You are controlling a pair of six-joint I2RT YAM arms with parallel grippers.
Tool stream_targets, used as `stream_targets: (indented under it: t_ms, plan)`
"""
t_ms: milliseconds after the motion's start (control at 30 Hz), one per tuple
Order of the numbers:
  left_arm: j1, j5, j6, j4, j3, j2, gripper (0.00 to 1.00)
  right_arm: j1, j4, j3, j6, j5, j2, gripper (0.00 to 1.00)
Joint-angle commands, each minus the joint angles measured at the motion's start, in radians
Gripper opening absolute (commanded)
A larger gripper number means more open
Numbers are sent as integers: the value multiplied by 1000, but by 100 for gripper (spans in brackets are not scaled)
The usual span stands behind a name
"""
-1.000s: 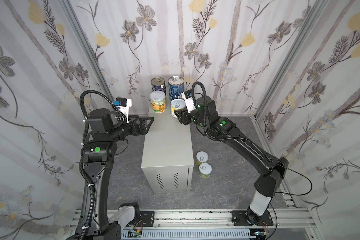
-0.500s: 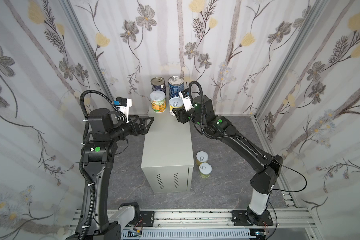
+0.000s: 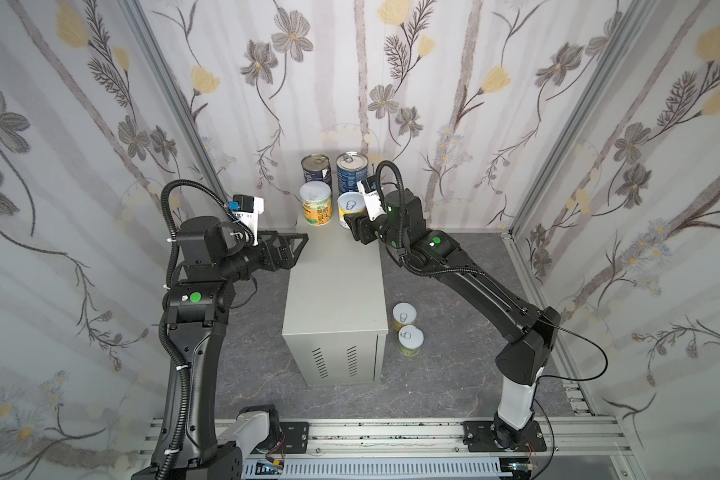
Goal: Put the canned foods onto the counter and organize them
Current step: 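Lower the yellow can beside the orange canister with the right gripper, then open the right gripper and draw it back from the yellow can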
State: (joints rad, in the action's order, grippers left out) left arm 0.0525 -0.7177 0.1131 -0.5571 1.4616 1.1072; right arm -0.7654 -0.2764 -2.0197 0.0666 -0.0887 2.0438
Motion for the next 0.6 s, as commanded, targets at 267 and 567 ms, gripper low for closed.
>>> stream_targets:
  t_ms: [267,567]
  plan:
    - [0,-5,6,29,3,-1,100,-1,7,13,18,32,-42,87]
    - [0,-8,10,32,2,-4,100,53,47,172,113,56,-221,100]
